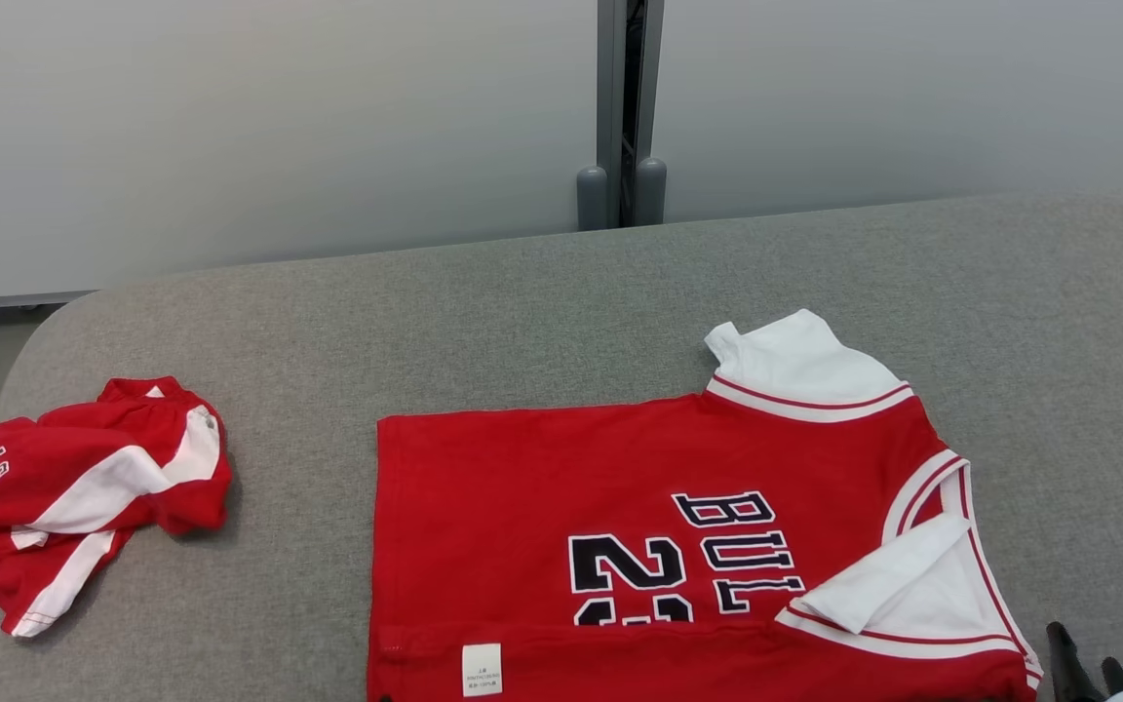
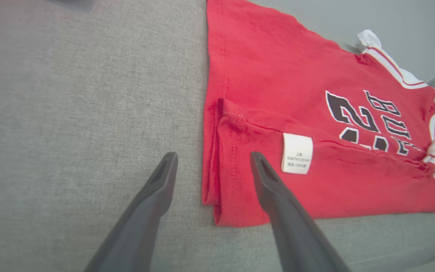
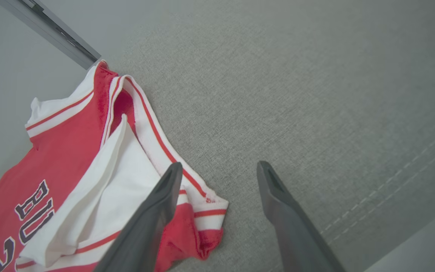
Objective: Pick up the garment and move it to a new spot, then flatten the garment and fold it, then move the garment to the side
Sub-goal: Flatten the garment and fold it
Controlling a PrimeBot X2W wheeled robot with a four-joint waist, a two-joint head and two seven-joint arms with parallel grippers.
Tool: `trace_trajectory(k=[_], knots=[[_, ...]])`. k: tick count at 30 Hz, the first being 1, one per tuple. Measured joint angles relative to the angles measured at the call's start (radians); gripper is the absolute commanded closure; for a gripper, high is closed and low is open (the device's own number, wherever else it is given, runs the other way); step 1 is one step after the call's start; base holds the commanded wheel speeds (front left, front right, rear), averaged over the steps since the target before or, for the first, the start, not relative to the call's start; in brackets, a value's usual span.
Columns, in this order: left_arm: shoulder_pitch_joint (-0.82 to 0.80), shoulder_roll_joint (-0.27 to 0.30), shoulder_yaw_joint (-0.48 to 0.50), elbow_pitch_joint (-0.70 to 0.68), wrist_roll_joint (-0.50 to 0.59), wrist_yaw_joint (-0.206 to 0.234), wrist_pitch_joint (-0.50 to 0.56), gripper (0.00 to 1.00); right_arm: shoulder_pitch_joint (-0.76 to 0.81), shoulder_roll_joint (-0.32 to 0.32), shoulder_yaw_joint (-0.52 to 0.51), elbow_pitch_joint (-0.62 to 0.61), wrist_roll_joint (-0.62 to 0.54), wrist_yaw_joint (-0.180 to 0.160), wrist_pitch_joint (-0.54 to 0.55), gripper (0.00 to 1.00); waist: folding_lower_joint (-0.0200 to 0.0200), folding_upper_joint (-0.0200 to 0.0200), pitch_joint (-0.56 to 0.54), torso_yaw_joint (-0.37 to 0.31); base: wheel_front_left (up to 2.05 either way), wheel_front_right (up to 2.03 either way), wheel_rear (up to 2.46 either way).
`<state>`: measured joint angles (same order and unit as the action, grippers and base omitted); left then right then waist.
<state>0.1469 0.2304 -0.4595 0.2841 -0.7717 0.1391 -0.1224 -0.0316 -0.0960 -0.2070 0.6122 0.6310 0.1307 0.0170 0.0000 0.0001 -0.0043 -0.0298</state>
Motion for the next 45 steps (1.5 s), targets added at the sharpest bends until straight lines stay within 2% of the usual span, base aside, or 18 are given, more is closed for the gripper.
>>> trace_trajectory(k=[5, 8, 12, 16, 21, 27, 32, 39, 45], knots=[[0.006, 0.029, 0.031, -0.034, 0.011, 0.030, -0.019, 0.00, -0.005, 0.009, -0.101, -0.047, -0.077, 0.000, 0.011, 0.00, 0.0000, 0.0000, 0.000, 0.006, 0.00, 0.00, 0.00], [-0.022, 0.052, 0.049, -0.058, 0.043, 0.049, -0.051, 0.00, -0.029, 0.010, -0.121, -0.114, -0.114, 0.000, 0.002, 0.00, 0.0000, 0.0000, 0.001, 0.008, 0.00, 0.00, 0.00], [-0.083, 0.075, 0.060, -0.086, 0.108, 0.065, -0.098, 0.00, -0.060, 0.012, -0.087, -0.243, -0.148, 0.000, -0.038, 0.00, 0.0000, 0.0000, 0.005, 0.007, 0.00, 0.00, 0.00], [-0.140, 0.080, 0.087, -0.123, 0.188, 0.080, -0.131, 0.00, -0.084, 0.007, -0.003, -0.369, -0.169, 0.000, -0.075, 0.00, 0.0000, 0.0000, 0.009, -0.006, 0.00, 0.00, 0.00], [-0.182, 0.036, 0.185, -0.233, 0.299, 0.086, -0.138, 0.00, -0.113, -0.020, 0.081, -0.530, -0.273, 0.000, -0.189, 0.00, 0.0000, 0.0000, 0.019, -0.019, 0.00, 0.00, 0.00], [-0.184, -0.069, 0.293, -0.297, 0.420, 0.042, -0.138, 0.00, -0.104, -0.003, 0.150, -0.628, -0.410, 0.000, -0.254, 0.00, 0.0000, -0.0001, 0.019, -0.029, 0.00, 0.00, 0.00], [-0.168, -0.152, 0.373, -0.275, 0.445, -0.021, -0.138, 0.00, -0.068, 0.029, 0.193, -0.619, -0.463, 0.000, -0.268, 0.00, 0.0000, 0.0000, 0.017, -0.037, 0.00, 0.00, 0.00], [-0.148, -0.179, 0.452, -0.214, 0.454, -0.100, -0.139, 0.00, -0.035, 0.046, 0.215, -0.566, -0.474, 0.000, -0.277, 0.00, 0.0000, 0.0000, 0.016, -0.043, 0.00, 0.00, 0.00], [-0.134, -0.181, 0.445, -0.177, 0.430, -0.109, -0.139, 0.00, -0.034, 0.047, 0.232, -0.567, -0.446, 0.000, -0.279, 0.00, 0.0000, -0.0001, 0.012, -0.047, 0.00, 0.00, 0.00]])
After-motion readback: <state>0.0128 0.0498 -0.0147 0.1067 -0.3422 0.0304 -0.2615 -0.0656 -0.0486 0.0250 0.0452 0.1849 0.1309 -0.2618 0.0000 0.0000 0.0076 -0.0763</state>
